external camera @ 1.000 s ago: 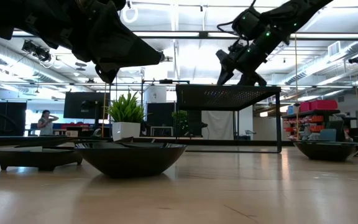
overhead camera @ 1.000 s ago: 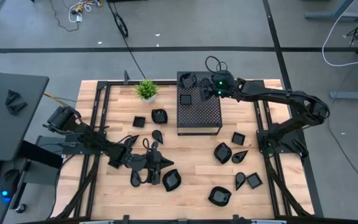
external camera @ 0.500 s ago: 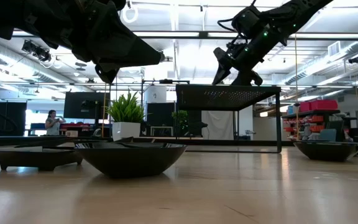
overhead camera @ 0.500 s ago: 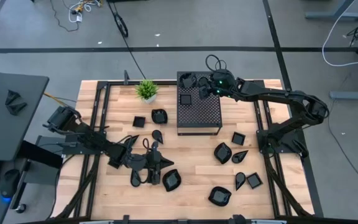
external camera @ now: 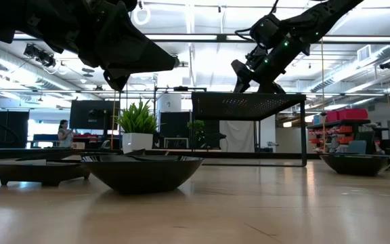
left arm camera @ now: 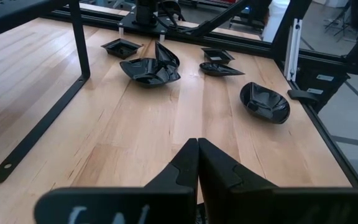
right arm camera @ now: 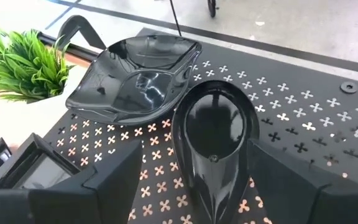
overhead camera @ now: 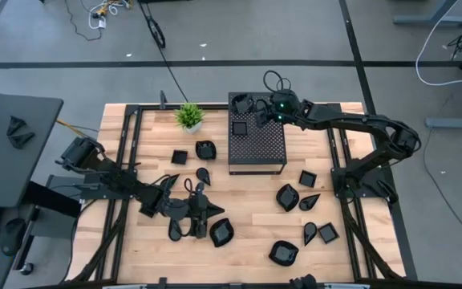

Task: Pick & Place Mini shaped plates
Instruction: Stack the drop shaped plate on top of the drop shaped plate on the shelf, then stack the leaf shaped plate on top of the leaf shaped plates on the shelf

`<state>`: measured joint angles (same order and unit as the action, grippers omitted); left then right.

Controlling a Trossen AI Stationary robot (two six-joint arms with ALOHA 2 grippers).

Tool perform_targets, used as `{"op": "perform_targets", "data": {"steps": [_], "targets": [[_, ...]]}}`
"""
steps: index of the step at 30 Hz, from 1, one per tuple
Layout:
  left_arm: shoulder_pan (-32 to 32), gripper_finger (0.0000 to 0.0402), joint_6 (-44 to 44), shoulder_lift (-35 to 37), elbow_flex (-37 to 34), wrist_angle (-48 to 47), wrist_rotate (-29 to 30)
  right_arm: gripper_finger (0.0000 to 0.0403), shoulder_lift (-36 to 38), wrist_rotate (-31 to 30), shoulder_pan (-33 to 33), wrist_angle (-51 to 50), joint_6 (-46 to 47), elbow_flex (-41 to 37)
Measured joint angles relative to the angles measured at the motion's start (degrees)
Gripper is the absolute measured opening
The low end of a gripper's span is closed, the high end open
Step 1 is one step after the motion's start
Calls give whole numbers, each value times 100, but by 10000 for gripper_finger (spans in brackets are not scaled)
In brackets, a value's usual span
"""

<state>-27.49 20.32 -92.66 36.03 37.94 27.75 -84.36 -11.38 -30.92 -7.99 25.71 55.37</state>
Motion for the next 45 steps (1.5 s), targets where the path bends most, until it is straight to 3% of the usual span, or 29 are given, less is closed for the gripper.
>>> {"op": "perform_targets", "data": {"steps": [12, 22, 33, 40, 45], "targets": [[0, 14, 4, 0, 0, 0, 0, 291, 436, 12, 18, -186, 89, 0], [0, 14, 7, 0, 1, 2, 1, 291, 452, 206, 442, -618, 259, 0], [0, 14, 7, 0, 0, 4, 0, 291, 452, 706, 584, -524, 382, 0], [0, 14, 9, 0, 0, 4, 0, 291, 568, 723, 623, -291, 155, 0], [0, 14, 7, 0, 0, 8, 0, 291, 636, 802, 952, -203, -524, 0]]}}
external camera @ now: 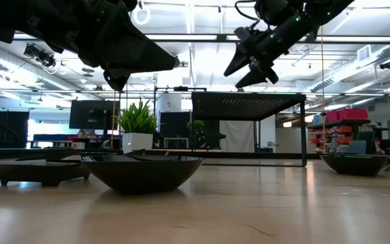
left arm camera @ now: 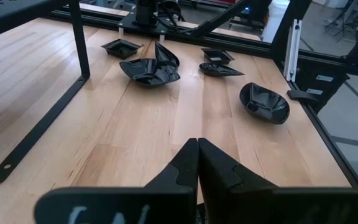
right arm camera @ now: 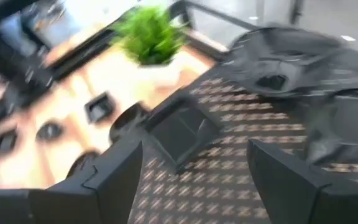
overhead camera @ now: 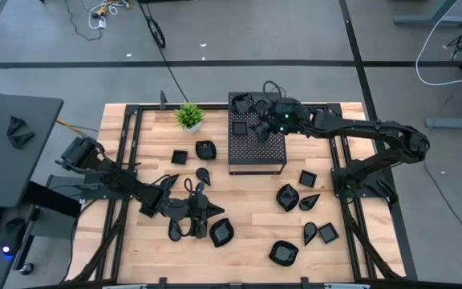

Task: Pick & Place Mini shaped plates
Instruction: Stack the leaf shaped plate on top of the leaf shaped plates on the shelf

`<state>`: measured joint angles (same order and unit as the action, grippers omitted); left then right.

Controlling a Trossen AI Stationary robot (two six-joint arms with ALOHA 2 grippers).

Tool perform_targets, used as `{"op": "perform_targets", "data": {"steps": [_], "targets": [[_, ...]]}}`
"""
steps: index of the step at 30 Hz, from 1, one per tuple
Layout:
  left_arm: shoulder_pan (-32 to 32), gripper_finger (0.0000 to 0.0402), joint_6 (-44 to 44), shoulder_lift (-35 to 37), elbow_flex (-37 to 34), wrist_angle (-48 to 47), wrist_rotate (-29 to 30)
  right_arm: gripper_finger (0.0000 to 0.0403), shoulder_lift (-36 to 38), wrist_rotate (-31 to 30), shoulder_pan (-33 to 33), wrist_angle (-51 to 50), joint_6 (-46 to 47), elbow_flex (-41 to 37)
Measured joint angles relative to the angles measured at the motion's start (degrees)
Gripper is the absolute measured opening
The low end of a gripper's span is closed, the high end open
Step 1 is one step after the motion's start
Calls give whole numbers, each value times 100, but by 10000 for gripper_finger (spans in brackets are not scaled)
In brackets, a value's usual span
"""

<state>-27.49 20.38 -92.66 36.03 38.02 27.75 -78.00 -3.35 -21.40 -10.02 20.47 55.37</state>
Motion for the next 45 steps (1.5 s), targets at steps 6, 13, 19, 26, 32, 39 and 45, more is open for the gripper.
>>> {"op": "perform_targets", "data": {"steps": [6, 13, 19, 26, 32, 39, 45], "targets": [[0, 14, 0, 0, 0, 11, 0, 291, 69, -119, 644, -350, -768, -2], [-9, 14, 2, 0, 0, 15, -22, 291, 652, -1470, 2245, -1448, -189, -4], [-13, 14, 38, 0, 1, 41, -22, 291, 883, -2709, 4173, -1553, 479, -4], [-13, 14, 153, 0, 1, 39, 34, 291, 531, -3351, 6081, -1027, 1230, -4], [-13, 14, 153, 0, 0, 101, 48, 290, 167, -3551, 6893, -1233, 1897, -4], [7, 14, 146, 0, 0, 205, 70, 290, -17, -3311, 6919, -2452, 1801, -4], [7, 14, 16, 0, 1, 230, 142, 290, -63, -3196, 6601, -3736, 2281, -2]]}}
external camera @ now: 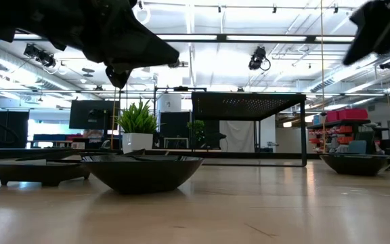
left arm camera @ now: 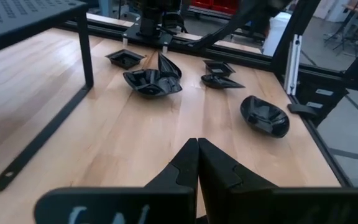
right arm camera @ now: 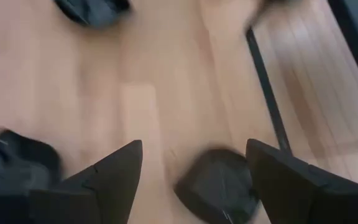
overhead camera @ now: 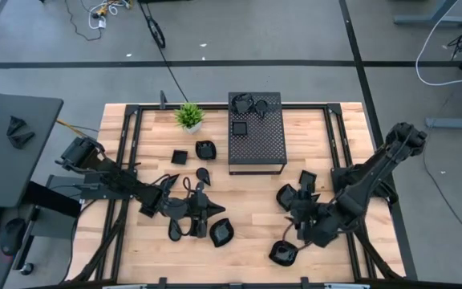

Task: Pick & Place Mini shaped plates
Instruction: Stack the leaf shaped plate on top of the leaf shaped plates on the shelf

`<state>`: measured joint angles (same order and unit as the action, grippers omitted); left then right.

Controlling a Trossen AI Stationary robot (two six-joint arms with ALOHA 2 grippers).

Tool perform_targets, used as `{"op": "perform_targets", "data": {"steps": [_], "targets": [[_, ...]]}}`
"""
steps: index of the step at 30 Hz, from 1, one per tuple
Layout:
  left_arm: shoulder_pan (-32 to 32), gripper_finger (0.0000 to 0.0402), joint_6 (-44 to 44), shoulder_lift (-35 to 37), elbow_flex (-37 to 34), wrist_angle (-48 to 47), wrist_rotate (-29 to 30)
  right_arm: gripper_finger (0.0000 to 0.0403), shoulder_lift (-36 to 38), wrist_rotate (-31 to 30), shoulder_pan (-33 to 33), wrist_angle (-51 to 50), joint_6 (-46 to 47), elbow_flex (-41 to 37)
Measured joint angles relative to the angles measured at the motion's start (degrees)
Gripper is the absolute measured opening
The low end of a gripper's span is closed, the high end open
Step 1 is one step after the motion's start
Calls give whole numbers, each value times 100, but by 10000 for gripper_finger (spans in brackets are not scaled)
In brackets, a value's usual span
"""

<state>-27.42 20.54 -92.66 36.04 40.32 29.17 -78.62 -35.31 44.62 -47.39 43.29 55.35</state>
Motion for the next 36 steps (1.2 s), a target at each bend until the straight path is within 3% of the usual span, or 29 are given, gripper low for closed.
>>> {"op": "perform_targets", "data": {"steps": [4, 8, 10, 17, 24, 29, 36], "targets": [[0, 14, -24, 0, -1, 2, 17, 290, -68, 70, -132, -200, 1331, -225], [0, 14, -28, 0, 0, 0, 17, 291, -68, 221, -270, 499, 2446, -807], [0, 14, -32, 0, 0, -3, 17, 291, -70, 462, -324, 895, 2497, -1093], [0, 14, -38, 0, 1, -2, 85, 290, -70, 1351, -371, 1912, 986, -1678], [26, 14, -38, 0, -1, -3, 122, 290, -70, 1245, -391, 2543, -485, -2148], [26, 14, -36, 0, 0, -3, 120, 290, -70, 879, -391, 2834, -914, -2350], [31, 14, -36, 0, -1, -3, 120, 279, -70, 811, -393, 2933, -1474, -2411]]}}
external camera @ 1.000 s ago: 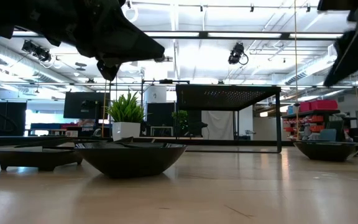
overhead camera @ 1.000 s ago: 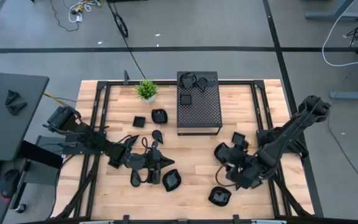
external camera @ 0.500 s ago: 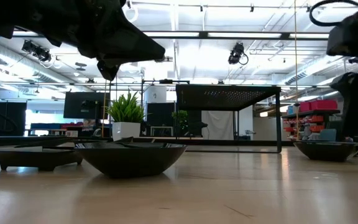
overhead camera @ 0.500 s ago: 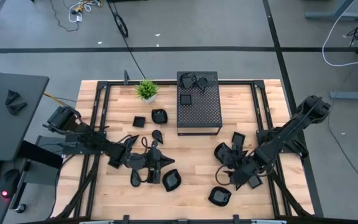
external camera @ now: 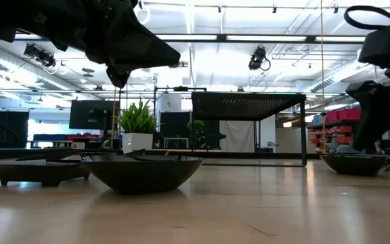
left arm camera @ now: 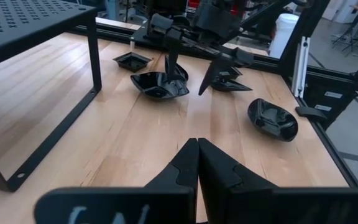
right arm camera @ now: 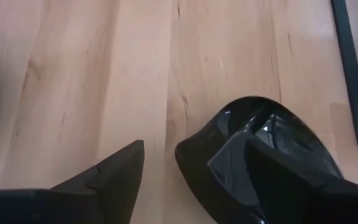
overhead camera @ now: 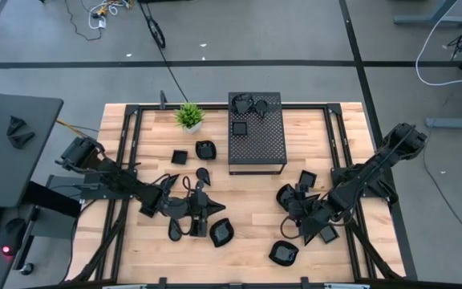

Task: Pick & Place Mini shaped plates
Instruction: Stack the leaf shaped plate on top of the leaf shaped plates on the shelf

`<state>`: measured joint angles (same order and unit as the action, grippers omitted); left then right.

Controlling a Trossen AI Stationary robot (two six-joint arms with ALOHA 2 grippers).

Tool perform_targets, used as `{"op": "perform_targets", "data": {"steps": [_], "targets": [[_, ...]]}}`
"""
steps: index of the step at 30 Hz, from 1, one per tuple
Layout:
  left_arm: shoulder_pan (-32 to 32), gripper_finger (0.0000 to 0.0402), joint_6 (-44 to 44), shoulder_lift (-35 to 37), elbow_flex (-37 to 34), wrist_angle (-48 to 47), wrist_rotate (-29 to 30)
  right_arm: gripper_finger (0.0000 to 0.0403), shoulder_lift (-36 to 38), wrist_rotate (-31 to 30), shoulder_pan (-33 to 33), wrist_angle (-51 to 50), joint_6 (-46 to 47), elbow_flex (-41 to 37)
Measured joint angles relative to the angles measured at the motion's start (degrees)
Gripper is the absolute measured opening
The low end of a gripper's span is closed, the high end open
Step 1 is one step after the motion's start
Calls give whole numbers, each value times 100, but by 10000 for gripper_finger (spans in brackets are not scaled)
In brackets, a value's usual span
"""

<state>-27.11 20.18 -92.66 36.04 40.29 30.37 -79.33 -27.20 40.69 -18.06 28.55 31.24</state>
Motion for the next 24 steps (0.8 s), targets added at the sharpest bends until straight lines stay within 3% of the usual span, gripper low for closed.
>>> {"op": "perform_targets", "data": {"steps": [11, 24], "targets": [[0, 14, 5, 0, 0, 0, 0, 205, -402, 170, 0, 366, -670, -2], [0, 14, 7, 0, 0, 0, 0, 119, -496, 63, 0, 329, -679, -2]]}}
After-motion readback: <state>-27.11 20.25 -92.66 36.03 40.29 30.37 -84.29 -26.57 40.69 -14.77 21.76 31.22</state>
